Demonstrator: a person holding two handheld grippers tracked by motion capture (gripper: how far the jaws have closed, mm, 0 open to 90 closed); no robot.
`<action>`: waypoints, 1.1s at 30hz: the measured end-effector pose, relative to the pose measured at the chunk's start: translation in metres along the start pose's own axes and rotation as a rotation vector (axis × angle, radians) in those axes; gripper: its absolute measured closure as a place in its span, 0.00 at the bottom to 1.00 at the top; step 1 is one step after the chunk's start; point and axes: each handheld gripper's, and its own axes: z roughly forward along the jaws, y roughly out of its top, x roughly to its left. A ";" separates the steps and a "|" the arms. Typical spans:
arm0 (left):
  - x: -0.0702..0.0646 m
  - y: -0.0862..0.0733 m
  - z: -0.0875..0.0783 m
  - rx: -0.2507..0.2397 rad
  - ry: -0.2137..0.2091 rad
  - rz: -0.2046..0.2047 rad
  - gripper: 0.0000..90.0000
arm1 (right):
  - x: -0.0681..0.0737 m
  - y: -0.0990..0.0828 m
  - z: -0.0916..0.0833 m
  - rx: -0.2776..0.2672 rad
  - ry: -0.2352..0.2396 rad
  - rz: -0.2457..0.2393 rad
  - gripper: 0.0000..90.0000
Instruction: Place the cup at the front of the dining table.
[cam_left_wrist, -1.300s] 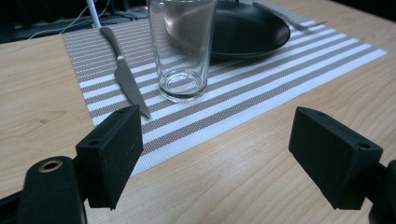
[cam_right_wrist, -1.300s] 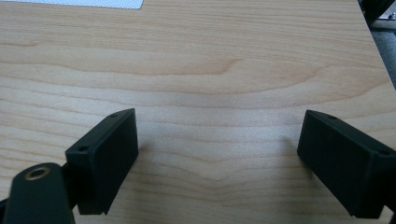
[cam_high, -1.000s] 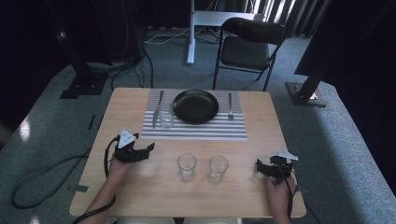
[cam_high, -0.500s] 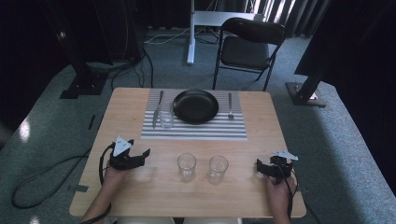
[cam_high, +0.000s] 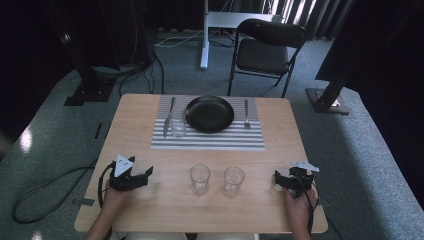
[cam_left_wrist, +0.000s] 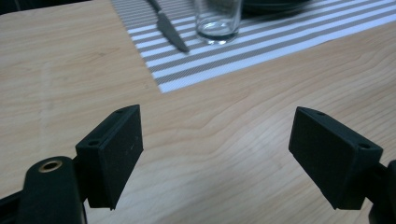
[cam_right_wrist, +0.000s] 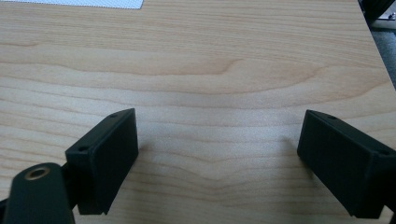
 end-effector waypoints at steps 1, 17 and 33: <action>0.001 -0.002 -0.001 0.001 0.003 -0.003 0.20 | 0.000 0.000 0.000 0.000 0.000 0.000 0.13; 0.011 -0.016 -0.025 -0.010 0.073 -0.012 0.20 | 0.000 0.000 0.000 0.000 0.000 0.002 0.13; 0.022 -0.031 -0.048 -0.014 0.190 -0.040 0.20 | 0.000 0.000 0.000 0.001 0.000 0.002 0.13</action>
